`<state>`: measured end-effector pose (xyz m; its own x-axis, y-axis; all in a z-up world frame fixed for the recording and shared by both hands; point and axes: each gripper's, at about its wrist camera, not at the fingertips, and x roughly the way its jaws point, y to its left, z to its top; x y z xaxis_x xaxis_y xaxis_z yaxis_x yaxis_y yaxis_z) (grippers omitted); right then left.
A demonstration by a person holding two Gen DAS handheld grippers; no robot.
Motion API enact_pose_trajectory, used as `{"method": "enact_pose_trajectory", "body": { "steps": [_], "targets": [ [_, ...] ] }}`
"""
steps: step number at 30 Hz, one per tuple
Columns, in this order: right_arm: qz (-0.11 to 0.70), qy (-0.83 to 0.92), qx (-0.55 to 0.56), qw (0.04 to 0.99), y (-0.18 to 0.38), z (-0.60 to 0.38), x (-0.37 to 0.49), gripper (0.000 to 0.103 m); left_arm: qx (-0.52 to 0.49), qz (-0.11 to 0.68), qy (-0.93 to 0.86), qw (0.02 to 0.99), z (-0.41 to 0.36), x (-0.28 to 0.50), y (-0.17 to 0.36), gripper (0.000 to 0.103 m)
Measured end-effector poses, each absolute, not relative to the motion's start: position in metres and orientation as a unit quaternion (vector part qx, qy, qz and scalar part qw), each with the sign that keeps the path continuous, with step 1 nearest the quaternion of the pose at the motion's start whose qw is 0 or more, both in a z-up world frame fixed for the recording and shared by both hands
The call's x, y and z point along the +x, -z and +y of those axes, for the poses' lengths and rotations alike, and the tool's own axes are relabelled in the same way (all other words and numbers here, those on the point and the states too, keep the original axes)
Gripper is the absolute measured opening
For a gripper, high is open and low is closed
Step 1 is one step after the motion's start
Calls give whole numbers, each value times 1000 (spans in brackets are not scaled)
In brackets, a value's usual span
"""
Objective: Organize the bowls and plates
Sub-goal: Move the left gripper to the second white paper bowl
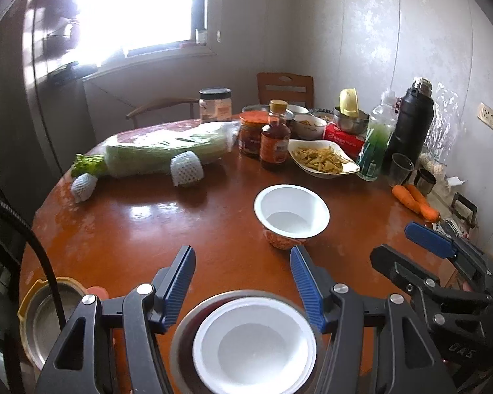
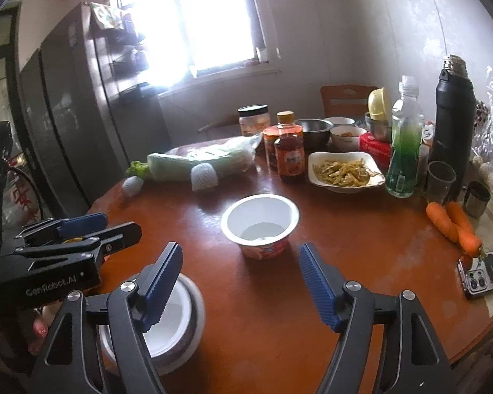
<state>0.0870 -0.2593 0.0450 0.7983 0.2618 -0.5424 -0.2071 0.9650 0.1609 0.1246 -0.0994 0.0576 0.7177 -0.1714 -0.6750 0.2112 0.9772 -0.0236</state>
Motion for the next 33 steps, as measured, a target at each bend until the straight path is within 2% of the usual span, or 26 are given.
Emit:
{"method": "enact_pose_trajectory", "body": {
  "steps": [33],
  "targets": [
    [344, -91, 64, 932, -9, -275, 180, 75, 18, 436, 130, 890, -116, 227, -13, 60]
  ]
}}
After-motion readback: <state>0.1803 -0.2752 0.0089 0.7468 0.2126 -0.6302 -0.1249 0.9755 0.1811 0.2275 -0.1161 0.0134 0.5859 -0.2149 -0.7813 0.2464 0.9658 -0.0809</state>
